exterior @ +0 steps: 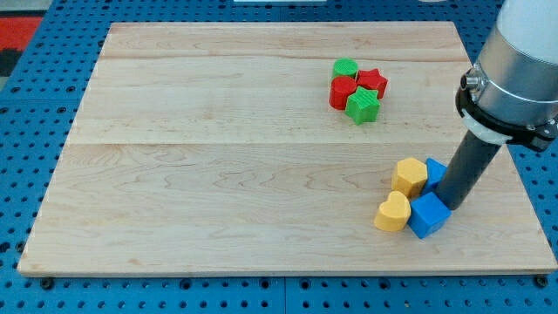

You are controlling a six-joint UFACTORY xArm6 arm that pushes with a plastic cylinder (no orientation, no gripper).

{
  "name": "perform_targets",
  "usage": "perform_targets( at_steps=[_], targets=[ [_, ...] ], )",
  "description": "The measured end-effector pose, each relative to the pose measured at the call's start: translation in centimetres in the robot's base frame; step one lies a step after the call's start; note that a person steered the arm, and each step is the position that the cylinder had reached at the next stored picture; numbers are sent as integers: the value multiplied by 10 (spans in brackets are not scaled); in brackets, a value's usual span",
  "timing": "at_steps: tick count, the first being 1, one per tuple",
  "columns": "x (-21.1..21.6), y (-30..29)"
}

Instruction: Point your arm below the blue cube

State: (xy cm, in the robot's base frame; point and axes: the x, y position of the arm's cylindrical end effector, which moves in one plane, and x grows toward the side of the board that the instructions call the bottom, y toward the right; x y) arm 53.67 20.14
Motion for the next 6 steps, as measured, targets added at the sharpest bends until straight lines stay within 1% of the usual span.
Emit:
perform_targets(
  at_steps=[1, 2, 3, 4, 6],
  targets=[
    [9, 54],
    [31, 101],
    [71, 90],
    [82, 72],
    [81, -21]
  ],
)
